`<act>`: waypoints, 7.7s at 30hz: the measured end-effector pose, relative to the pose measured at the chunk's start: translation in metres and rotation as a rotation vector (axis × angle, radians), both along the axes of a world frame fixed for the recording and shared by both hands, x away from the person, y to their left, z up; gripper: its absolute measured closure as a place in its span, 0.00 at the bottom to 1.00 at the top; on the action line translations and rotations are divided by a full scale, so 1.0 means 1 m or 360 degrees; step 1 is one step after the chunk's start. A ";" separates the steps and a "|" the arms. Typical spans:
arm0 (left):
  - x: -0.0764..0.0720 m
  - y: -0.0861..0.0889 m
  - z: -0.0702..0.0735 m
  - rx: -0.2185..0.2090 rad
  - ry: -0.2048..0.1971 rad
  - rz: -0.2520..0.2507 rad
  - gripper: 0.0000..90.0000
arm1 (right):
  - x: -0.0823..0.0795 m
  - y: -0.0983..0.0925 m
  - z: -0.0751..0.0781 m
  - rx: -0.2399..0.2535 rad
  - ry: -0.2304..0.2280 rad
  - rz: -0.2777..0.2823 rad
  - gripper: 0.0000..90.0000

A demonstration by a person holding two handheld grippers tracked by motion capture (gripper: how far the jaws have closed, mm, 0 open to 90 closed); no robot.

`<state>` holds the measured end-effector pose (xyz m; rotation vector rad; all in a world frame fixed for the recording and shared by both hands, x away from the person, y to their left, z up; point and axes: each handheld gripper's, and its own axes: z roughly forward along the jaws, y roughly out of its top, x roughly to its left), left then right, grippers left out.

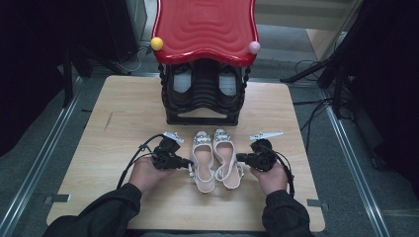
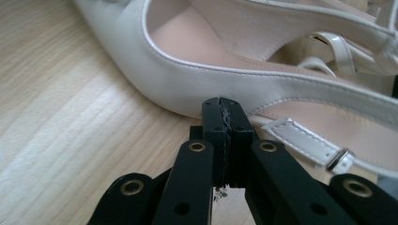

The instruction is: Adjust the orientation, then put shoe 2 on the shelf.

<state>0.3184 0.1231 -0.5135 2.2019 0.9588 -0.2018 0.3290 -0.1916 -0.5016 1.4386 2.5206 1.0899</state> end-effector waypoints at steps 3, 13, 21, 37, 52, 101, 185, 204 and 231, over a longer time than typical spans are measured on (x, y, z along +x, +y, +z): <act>-0.002 -0.003 -0.001 -0.0015 0.0007 -0.0012 1.00 | 0.000 0.000 0.000 0.0001 0.0005 0.0001 1.00; -0.006 -0.012 -0.004 -0.0055 0.0016 -0.0016 1.00 | 0.002 -0.001 0.000 0.0000 -0.0001 -0.0020 1.00; -0.008 -0.012 -0.001 -0.0051 0.0019 -0.0041 1.00 | 0.004 -0.004 0.002 0.0003 -0.0013 -0.0037 1.00; -0.011 0.013 0.033 -0.0128 -0.0118 0.0004 0.78 | -0.018 0.004 0.029 0.0119 -0.0174 0.0011 0.85; -0.012 0.033 0.047 -0.0132 -0.0171 0.0042 0.58 | -0.029 0.017 0.036 0.0133 -0.0181 0.0012 0.80; -0.022 0.077 0.051 -0.0134 -0.0241 0.0281 0.52 | 0.017 0.098 0.012 -0.0455 0.0269 0.0155 0.83; -0.032 0.136 0.048 -0.0139 -0.0249 0.0443 0.46 | 0.059 0.107 0.304 0.0427 -0.0292 0.0660 0.96; -0.026 0.130 0.046 -0.0146 -0.0237 0.0391 0.46 | 0.117 0.099 0.354 0.0642 -0.0393 0.0073 0.96; -0.022 0.122 0.046 -0.0170 -0.0232 0.0308 0.45 | 0.186 0.108 0.332 0.0574 -0.0483 -0.0487 0.96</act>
